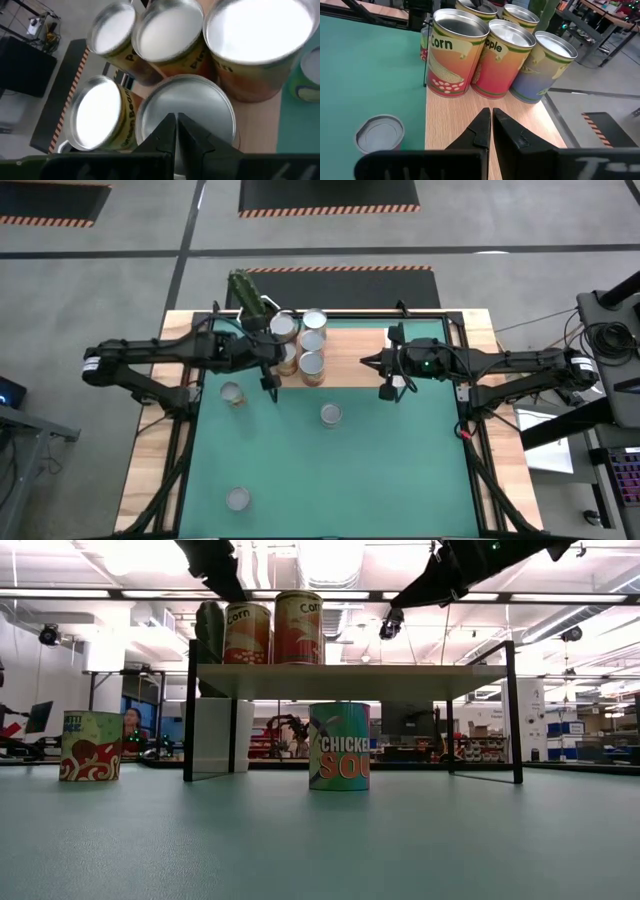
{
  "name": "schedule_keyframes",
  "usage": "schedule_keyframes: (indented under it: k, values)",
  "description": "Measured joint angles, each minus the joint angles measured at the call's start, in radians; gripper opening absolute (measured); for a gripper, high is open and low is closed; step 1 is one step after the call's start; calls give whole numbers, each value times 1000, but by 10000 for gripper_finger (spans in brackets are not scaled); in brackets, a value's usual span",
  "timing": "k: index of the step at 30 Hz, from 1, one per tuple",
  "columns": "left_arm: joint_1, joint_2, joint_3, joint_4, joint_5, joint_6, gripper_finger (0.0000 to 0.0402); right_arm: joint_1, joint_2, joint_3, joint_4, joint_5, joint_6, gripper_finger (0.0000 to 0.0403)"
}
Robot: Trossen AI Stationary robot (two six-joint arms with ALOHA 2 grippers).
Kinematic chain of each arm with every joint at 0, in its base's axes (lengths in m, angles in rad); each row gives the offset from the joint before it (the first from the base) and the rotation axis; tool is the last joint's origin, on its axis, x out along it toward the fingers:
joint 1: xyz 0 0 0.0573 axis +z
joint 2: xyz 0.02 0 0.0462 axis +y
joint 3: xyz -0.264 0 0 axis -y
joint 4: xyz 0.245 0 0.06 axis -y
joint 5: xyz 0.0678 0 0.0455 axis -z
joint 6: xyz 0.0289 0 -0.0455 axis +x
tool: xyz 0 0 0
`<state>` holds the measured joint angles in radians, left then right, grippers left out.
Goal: Pick and place cans onto a shelf
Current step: Adjust the cans on the shelf
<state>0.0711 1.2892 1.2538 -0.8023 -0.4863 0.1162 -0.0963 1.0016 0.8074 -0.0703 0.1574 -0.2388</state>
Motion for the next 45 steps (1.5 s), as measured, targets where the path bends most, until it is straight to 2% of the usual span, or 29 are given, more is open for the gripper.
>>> schedule_keyframes:
  k: [13,37,45]
  values:
    - [-2,-2,-19,13,-1,-22,0,0,1,0,0,0,2,9]
    - [-11,-31,-21,6,93,-108,0,0,1,0,0,0,2,9]
    - [-11,-32,-21,8,97,-106,0,0,1,0,1,0,3,9]
